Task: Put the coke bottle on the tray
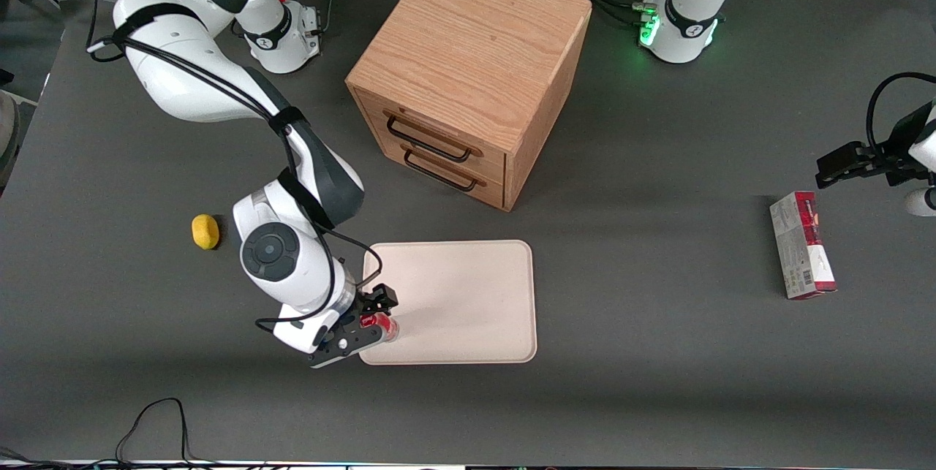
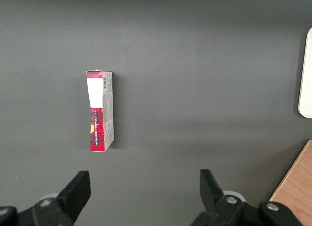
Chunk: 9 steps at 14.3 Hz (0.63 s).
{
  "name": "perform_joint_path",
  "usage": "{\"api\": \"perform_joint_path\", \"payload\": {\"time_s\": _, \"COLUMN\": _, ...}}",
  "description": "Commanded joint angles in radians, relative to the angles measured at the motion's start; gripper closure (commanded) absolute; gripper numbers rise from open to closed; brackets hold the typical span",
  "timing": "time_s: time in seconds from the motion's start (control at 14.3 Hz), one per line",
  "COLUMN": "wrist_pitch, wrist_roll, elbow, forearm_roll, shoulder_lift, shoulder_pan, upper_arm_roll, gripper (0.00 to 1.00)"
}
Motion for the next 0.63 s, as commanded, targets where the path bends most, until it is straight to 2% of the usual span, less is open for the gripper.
{"api": "perform_joint_path", "payload": {"time_s": 0.0, "wrist_pitch": -0.055, "wrist_roll": 0.022, "elbow": -0.170, "forearm_roll": 0.120, "shoulder_lift": -0.196, "shoulder_pan": -0.085, "upper_arm_roll": -0.001, "gripper": 0.00}}
{"api": "perform_joint_path", "payload": {"time_s": 0.07, "wrist_pitch": -0.063, "wrist_roll": 0.018, "elbow": -0.266, "forearm_roll": 0.192, "shoulder_lift": -0.290, "shoulder_pan": -0.110, "upper_arm_roll": -0.028, "gripper": 0.00}}
{"api": "perform_joint_path", "payload": {"time_s": 0.28, "wrist_pitch": -0.067, "wrist_roll": 0.029, "elbow": -0.547, "forearm_roll": 0.420, "shoulder_lift": -0.583, "shoulder_pan": -0.098, "upper_arm_roll": -0.209, "gripper": 0.00}}
{"api": "perform_joint_path", "payload": {"time_s": 0.35, "wrist_pitch": -0.072, "wrist_roll": 0.022, "elbow": -0.645, "forearm_roll": 0.467, "shoulder_lift": -0.675, "shoulder_pan": -0.096, "upper_arm_roll": -0.258, "gripper": 0.00}}
{"api": "perform_joint_path", "payload": {"time_s": 0.56, "wrist_pitch": -0.112, "wrist_roll": 0.020, "elbow": -0.889, "forearm_roll": 0.473, "shoulder_lift": -0.939, "shoulder_pan": -0.084, "upper_arm_roll": -0.344, "gripper": 0.00}}
